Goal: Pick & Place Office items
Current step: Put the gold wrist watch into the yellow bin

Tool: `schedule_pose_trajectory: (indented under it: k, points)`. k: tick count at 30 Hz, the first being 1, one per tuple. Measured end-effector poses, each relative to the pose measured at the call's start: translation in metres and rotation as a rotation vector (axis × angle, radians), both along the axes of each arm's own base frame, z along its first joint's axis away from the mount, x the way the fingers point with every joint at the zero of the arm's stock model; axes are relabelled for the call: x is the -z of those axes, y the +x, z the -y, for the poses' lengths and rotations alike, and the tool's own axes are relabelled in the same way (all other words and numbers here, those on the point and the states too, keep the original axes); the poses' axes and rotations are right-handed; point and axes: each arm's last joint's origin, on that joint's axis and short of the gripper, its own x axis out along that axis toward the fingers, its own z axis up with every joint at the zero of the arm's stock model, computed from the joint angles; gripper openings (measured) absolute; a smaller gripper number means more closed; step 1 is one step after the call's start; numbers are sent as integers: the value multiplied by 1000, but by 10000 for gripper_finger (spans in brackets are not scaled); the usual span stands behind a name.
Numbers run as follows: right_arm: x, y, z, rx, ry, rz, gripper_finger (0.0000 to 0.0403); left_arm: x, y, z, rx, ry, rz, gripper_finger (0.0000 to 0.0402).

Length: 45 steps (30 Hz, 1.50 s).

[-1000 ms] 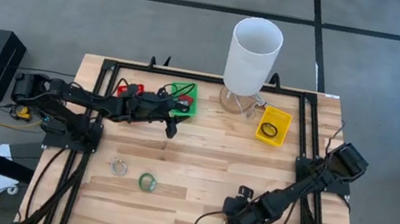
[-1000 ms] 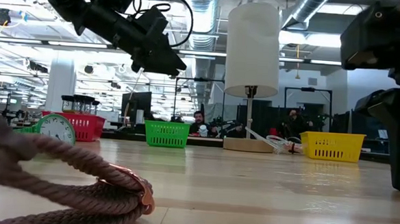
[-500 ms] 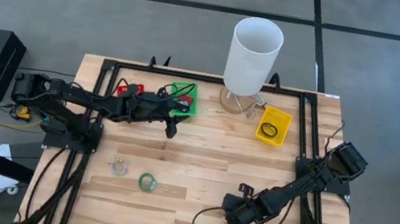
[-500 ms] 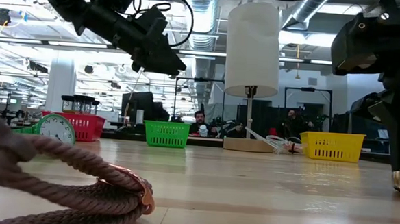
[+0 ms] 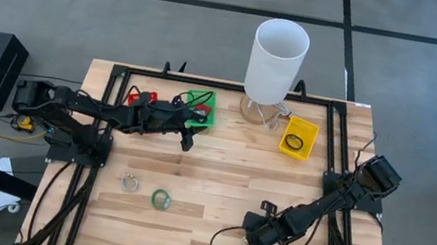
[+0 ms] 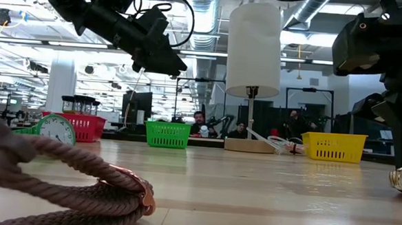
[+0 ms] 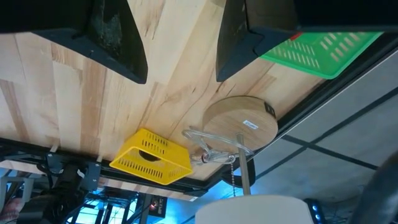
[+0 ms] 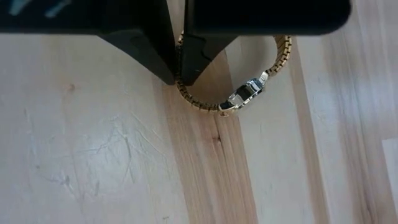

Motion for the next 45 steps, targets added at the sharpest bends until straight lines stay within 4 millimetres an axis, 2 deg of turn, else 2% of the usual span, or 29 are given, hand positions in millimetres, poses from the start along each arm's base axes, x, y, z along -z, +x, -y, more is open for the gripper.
schedule_pose_trajectory:
  k: [8, 13, 21, 25, 33, 39, 45]
  points:
    - [-9, -3, 2, -4, 19, 8, 4, 0, 0, 0, 0, 0, -1, 185]
    - [-34, -7, 4, -10, 66, 67, 4, 0, 0, 0, 0, 0, -1, 185]
    - [-59, -19, 16, 11, 7, 101, 6, 0, 0, 0, 0, 0, -1, 185]
    - [-67, -26, 24, 20, -62, 97, 7, 0, 0, 0, 0, 0, -1, 185]
    - [-74, -37, 36, -93, -204, 50, 7, 0, 0, 0, 0, 0, 0, 185]
    - [-73, -49, 64, 77, -385, -110, 8, 0, 0, 0, -1, -1, 0, 185]
    - [-76, -52, 86, 190, -559, -156, 8, 0, 0, 0, -1, -1, 0, 185]
